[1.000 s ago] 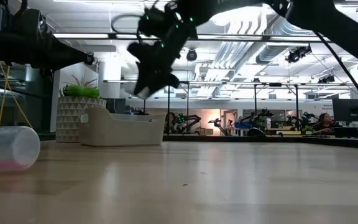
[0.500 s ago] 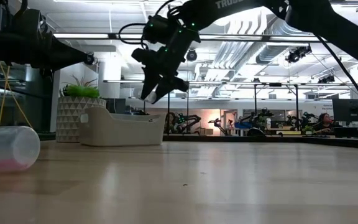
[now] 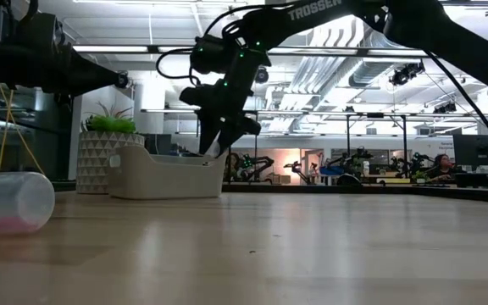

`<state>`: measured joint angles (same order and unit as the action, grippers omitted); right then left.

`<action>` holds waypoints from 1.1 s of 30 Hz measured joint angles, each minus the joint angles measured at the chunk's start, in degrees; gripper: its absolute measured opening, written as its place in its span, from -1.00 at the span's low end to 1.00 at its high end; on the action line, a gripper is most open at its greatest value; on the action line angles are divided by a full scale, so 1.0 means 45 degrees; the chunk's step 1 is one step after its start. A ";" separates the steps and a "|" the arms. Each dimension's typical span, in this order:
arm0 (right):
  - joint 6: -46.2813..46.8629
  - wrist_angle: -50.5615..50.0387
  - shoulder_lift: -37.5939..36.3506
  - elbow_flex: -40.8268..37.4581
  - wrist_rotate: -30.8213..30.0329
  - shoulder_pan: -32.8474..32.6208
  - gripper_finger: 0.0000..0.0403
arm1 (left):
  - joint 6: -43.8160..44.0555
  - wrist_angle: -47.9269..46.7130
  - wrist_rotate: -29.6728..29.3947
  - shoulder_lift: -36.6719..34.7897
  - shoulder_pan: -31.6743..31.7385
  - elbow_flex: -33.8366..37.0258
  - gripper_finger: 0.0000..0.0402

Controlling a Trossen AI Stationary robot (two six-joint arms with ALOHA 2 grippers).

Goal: Pick and place pill bottles into a basket
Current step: Put the right transparent pill bottle into the bin, then put the top transparent pill bottle into the bin

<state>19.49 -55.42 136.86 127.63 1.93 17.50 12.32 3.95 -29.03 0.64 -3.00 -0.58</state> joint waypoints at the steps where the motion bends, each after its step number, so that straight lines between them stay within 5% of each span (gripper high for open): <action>1: 0.0000 -0.0031 0.0000 0.0000 -0.0009 0.0000 -0.17 | 0.0003 0.0000 -0.0013 0.0000 0.0001 0.0002 -0.68; 13: -0.0013 -0.0289 -0.0005 0.0000 0.0267 0.0054 0.01 | 0.0000 0.0000 -0.0027 -0.0005 0.0004 0.0000 -0.68; 20: -0.1896 0.0298 -0.0283 0.1448 0.2452 0.0331 0.08 | 0.0002 0.0003 -0.0032 -0.0002 0.0002 0.0001 -0.68; 26: -0.5502 0.1915 -0.3444 0.0351 0.0763 -0.0473 -0.12 | 0.0000 0.0000 -0.0045 -0.0004 0.0004 0.0000 -0.68; 33: -0.5046 0.4765 -0.7975 -0.4104 0.3713 -0.0442 -0.48 | -0.0005 0.0005 -0.0051 0.0000 0.0004 0.0000 -0.68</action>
<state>-3.22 -33.98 100.97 109.16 18.64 15.51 12.29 3.97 -29.26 0.64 -2.98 -0.58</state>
